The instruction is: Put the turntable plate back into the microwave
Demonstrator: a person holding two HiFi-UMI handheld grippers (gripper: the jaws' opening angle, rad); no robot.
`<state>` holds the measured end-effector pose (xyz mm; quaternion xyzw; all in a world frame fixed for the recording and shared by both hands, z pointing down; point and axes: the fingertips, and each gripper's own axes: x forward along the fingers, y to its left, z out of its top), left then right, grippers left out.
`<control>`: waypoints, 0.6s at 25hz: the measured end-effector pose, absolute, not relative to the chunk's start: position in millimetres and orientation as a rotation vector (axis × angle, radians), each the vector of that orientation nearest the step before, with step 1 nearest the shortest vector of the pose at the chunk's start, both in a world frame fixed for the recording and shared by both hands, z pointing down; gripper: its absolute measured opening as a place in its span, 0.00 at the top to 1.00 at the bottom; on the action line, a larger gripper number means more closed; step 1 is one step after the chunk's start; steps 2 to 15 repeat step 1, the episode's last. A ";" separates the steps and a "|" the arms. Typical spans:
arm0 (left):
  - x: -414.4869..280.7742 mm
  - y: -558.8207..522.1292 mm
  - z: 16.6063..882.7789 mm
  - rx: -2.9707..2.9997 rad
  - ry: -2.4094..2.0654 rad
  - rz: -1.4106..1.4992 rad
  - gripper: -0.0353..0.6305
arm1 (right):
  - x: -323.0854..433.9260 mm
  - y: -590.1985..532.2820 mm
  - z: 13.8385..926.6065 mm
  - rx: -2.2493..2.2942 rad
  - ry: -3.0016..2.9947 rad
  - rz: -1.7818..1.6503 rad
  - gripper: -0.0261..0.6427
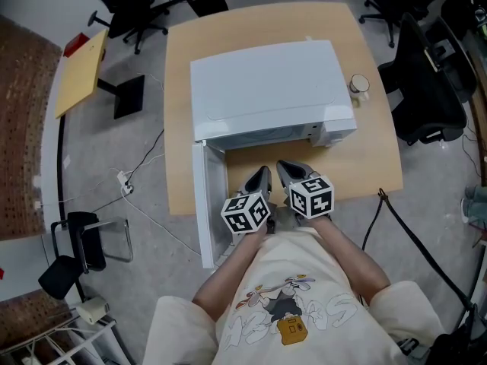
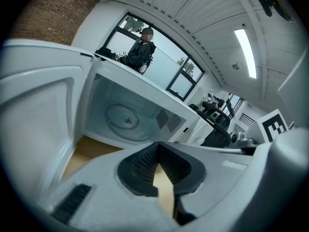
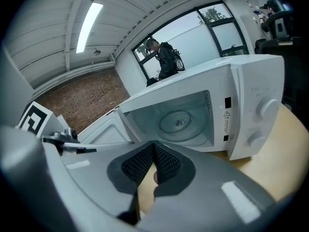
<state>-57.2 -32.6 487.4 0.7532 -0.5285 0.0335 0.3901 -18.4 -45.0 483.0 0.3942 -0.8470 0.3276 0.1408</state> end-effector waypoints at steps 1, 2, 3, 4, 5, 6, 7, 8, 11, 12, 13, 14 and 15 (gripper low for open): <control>-57.8 -32.2 488.4 1.911 -1.341 0.088 0.95 | -18.2 -44.3 484.4 1.139 -2.442 0.948 0.95; -57.8 -32.2 488.4 1.911 -1.341 0.088 0.95 | -18.2 -44.3 484.4 1.139 -2.442 0.948 0.95; -57.8 -32.2 488.4 1.911 -1.341 0.088 0.95 | -18.2 -44.3 484.4 1.139 -2.442 0.948 0.95; -57.8 -32.2 488.4 1.911 -1.341 0.088 0.95 | -18.2 -44.3 484.4 1.139 -2.442 0.948 0.95; -57.8 -32.2 488.4 1.911 -1.341 0.088 0.95 | -18.2 -44.3 484.4 1.139 -2.442 0.948 0.95; -57.8 -32.2 488.4 1.911 -1.341 0.088 0.95 | -18.2 -44.3 484.4 1.139 -2.442 0.948 0.95; -57.8 -32.2 488.4 1.911 -1.341 0.088 0.95 | -18.2 -44.3 484.4 1.139 -2.442 0.948 0.95; -57.8 -32.2 488.4 1.911 -1.341 0.088 0.95 | -18.2 -44.3 484.4 1.139 -2.442 0.948 0.95; -57.8 -32.2 488.4 1.911 -1.341 0.088 0.95 | -18.2 -44.3 484.4 1.139 -2.442 0.948 0.95; -57.8 -32.2 488.4 1.911 -1.341 0.088 0.95 | -18.2 -44.3 484.4 1.139 -2.442 0.948 0.95; -57.8 -32.2 488.4 1.911 -1.341 0.088 0.95 | -18.2 -44.3 484.4 1.139 -2.442 0.948 0.95; -57.8 -32.2 488.4 1.911 -1.341 0.088 0.95 | -18.2 -44.3 484.4 1.139 -2.442 0.948 0.95; -57.8 -32.2 488.4 1.911 -1.341 0.088 0.95 | -18.2 -44.3 484.4 1.139 -2.442 0.948 0.95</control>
